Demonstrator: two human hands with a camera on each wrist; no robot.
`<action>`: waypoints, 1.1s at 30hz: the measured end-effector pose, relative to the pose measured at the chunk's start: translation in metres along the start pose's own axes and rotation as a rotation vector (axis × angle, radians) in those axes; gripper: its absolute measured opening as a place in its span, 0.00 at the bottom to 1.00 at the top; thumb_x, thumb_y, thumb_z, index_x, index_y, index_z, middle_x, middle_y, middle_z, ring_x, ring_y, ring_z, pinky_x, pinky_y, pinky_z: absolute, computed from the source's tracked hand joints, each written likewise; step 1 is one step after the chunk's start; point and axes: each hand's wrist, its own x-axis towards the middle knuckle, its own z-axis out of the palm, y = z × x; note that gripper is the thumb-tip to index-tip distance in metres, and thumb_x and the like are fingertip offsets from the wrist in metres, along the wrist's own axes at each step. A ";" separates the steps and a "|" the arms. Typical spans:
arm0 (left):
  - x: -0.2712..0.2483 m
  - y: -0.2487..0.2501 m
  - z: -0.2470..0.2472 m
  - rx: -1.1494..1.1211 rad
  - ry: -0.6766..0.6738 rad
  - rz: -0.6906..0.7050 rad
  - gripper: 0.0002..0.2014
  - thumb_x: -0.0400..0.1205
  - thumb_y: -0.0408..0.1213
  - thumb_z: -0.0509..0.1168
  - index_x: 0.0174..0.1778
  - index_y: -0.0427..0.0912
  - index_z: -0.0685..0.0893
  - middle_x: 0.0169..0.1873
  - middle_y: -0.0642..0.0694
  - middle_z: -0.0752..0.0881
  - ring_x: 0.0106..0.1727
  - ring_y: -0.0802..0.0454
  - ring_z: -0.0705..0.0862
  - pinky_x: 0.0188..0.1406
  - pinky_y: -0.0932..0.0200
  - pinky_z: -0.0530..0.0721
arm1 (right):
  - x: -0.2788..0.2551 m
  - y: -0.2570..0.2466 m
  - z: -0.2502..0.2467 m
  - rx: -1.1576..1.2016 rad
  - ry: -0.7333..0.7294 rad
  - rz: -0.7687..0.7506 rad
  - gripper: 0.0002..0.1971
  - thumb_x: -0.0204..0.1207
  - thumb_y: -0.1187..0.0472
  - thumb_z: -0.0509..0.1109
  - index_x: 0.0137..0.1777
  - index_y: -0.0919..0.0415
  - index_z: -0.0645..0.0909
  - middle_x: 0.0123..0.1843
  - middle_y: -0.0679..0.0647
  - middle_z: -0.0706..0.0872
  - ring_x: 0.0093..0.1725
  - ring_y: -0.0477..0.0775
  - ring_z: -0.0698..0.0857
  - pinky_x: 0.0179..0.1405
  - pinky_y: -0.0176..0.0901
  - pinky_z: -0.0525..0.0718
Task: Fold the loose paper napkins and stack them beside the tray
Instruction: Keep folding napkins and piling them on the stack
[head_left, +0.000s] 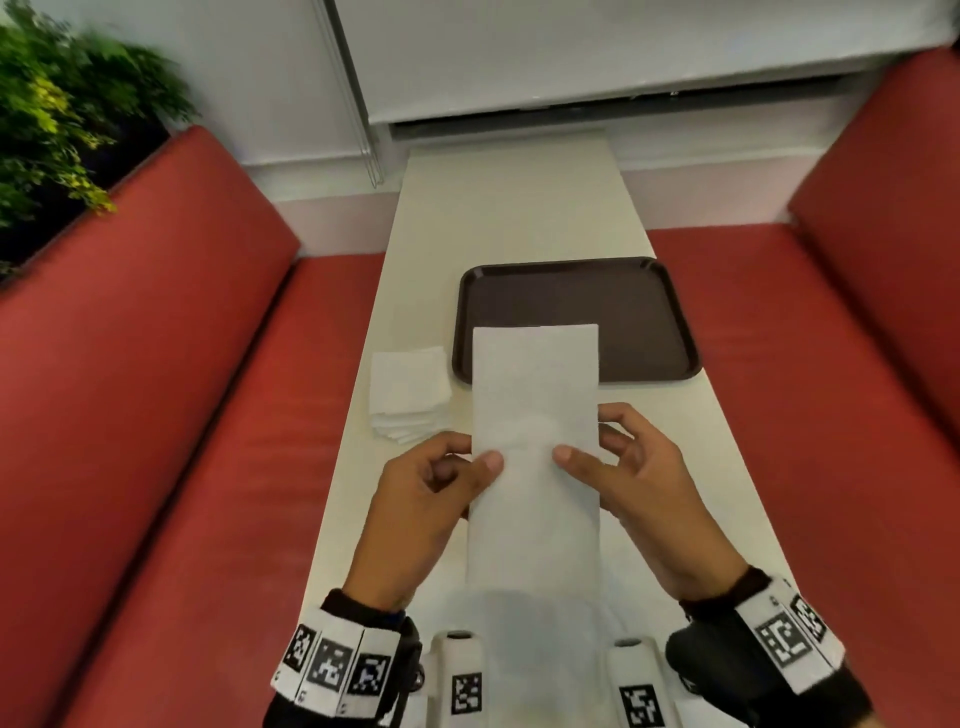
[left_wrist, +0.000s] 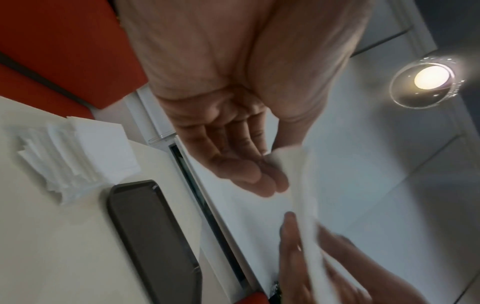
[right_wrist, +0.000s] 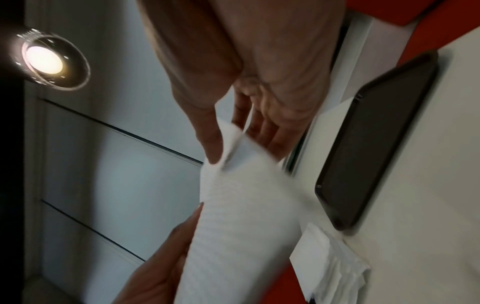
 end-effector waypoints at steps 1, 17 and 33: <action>-0.002 0.002 0.002 -0.005 0.012 0.003 0.11 0.78 0.45 0.73 0.52 0.45 0.89 0.38 0.34 0.92 0.45 0.35 0.91 0.51 0.35 0.89 | -0.004 -0.002 -0.005 -0.009 -0.011 -0.012 0.18 0.72 0.63 0.77 0.62 0.56 0.81 0.59 0.51 0.91 0.56 0.57 0.91 0.54 0.55 0.90; -0.003 -0.013 -0.013 0.051 0.065 0.101 0.20 0.86 0.18 0.57 0.42 0.42 0.90 0.41 0.50 0.91 0.43 0.54 0.89 0.39 0.63 0.85 | 0.009 0.023 -0.002 -0.013 -0.057 0.039 0.14 0.74 0.55 0.79 0.57 0.52 0.84 0.57 0.57 0.90 0.56 0.61 0.90 0.55 0.55 0.88; 0.134 -0.063 -0.129 0.122 0.370 -0.113 0.04 0.79 0.36 0.75 0.47 0.41 0.89 0.32 0.49 0.90 0.27 0.60 0.84 0.29 0.70 0.81 | 0.158 0.077 0.113 -0.164 0.175 0.051 0.15 0.73 0.60 0.79 0.59 0.52 0.83 0.50 0.51 0.92 0.44 0.49 0.92 0.40 0.39 0.90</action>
